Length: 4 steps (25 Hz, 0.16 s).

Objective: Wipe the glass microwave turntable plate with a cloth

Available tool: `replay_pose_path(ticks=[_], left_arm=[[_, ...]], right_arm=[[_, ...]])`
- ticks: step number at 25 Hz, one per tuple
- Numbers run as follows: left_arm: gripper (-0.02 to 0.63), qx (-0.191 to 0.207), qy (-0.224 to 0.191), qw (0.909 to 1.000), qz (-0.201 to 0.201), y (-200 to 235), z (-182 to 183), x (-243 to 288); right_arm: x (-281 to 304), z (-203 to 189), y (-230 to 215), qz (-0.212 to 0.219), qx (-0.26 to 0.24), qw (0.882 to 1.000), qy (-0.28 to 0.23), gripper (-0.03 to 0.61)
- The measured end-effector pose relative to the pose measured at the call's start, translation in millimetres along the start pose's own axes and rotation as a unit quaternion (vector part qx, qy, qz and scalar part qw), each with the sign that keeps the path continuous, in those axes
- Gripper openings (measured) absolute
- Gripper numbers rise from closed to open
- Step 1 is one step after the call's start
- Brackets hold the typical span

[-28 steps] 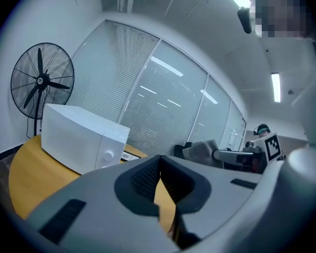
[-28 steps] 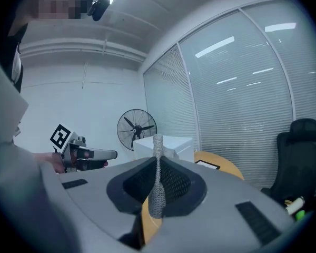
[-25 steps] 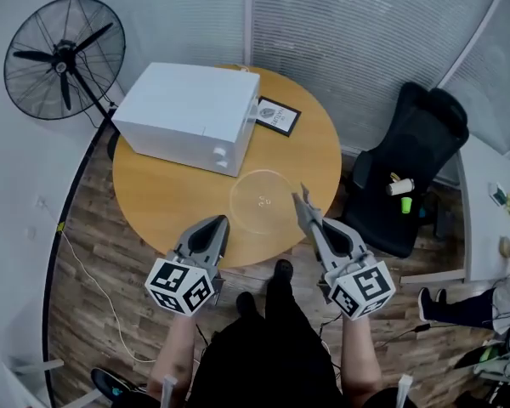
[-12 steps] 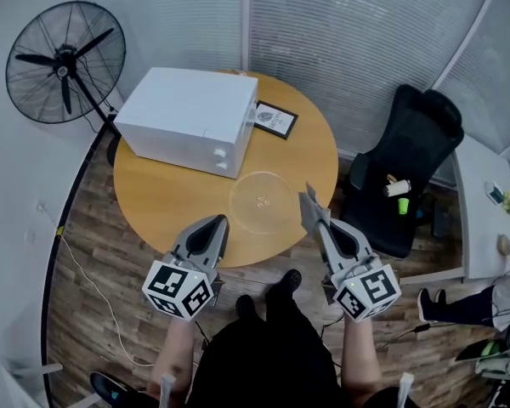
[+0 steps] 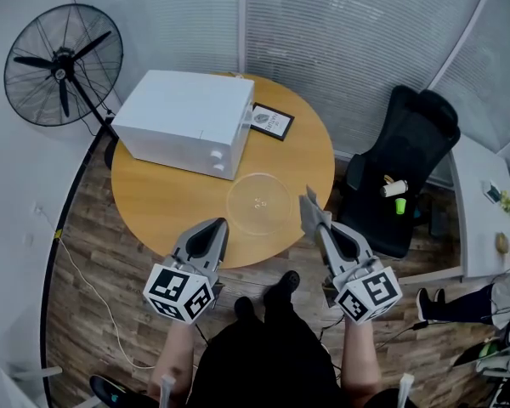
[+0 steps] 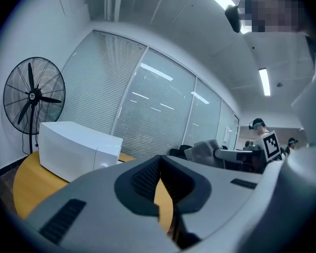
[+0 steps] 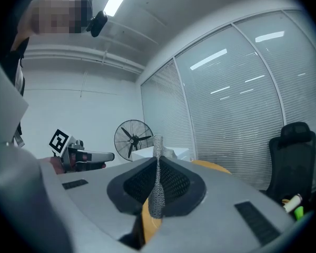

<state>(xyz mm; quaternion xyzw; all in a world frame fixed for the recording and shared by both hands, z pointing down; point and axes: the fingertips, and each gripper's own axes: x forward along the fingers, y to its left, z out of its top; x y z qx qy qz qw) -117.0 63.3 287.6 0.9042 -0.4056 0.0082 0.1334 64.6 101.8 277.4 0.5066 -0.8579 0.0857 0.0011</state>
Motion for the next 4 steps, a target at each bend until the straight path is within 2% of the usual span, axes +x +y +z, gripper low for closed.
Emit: replay_pose_path(ticks=[4], left_arm=[[-0.003,0.007,0.000,1.0000,-0.002,-4.2,0.3,0.9]], right_arm=[[-2.4,1.0,-0.6,-0.002,-0.007,1.000,0.000,0.021]])
